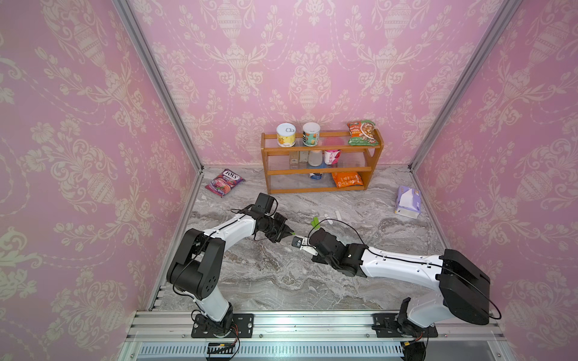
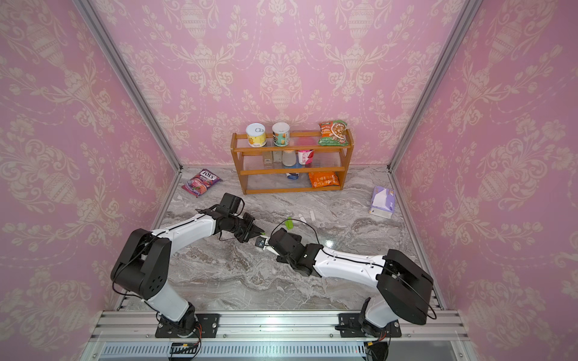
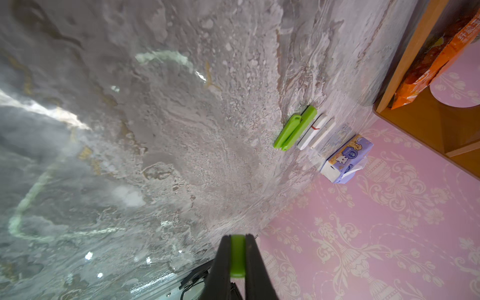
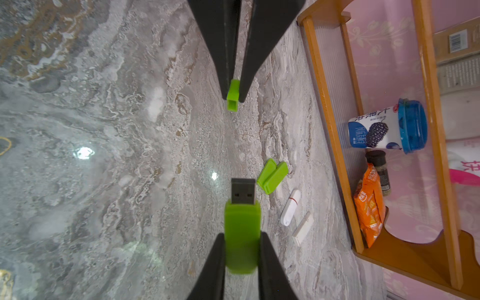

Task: Close the usb drive cover
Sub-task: Close the cover of the USB drive.

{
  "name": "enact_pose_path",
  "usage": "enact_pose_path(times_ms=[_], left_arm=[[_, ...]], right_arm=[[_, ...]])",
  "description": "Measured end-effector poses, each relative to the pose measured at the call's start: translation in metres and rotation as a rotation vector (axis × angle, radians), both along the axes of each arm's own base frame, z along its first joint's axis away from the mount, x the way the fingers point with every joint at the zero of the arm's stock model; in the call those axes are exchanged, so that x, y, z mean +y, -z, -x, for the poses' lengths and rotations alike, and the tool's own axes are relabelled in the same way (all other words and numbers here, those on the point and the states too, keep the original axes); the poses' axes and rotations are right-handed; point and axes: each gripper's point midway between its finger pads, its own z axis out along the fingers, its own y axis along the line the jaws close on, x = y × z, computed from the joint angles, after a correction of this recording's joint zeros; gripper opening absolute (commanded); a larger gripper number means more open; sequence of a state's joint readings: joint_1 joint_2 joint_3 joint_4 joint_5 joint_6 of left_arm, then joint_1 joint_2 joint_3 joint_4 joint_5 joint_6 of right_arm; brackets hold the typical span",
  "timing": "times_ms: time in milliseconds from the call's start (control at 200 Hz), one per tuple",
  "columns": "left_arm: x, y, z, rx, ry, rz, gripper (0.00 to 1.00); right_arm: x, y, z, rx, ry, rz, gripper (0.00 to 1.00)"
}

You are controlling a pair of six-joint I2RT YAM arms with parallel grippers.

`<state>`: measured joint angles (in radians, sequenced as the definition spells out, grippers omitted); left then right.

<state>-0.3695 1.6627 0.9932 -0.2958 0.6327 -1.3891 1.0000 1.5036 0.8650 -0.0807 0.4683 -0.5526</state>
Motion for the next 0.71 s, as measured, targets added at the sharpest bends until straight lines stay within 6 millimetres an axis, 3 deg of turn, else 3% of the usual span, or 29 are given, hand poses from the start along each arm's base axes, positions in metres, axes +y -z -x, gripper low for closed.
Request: enact_pose_path(times_ms=[150, 370, 505, 705], left_arm=[[-0.009, -0.015, -0.009, -0.042, 0.008, 0.029, 0.0], [-0.007, -0.017, -0.013, -0.087, 0.033, 0.012, 0.0], [-0.004, -0.024, -0.018, -0.181, 0.067, -0.025, 0.0], [0.002, -0.066, -0.029, -0.452, 0.104, -0.063, 0.0]], right_arm=[[0.0, 0.004, -0.013, 0.04, 0.018, -0.007, 0.0], [-0.008, -0.015, -0.032, 0.264, 0.083, -0.258, 0.0], [-0.001, -0.024, -0.026, 0.415, 0.075, -0.39, 0.0], [0.011, -0.027, -0.009, 0.586, 0.053, -0.511, 0.0]])
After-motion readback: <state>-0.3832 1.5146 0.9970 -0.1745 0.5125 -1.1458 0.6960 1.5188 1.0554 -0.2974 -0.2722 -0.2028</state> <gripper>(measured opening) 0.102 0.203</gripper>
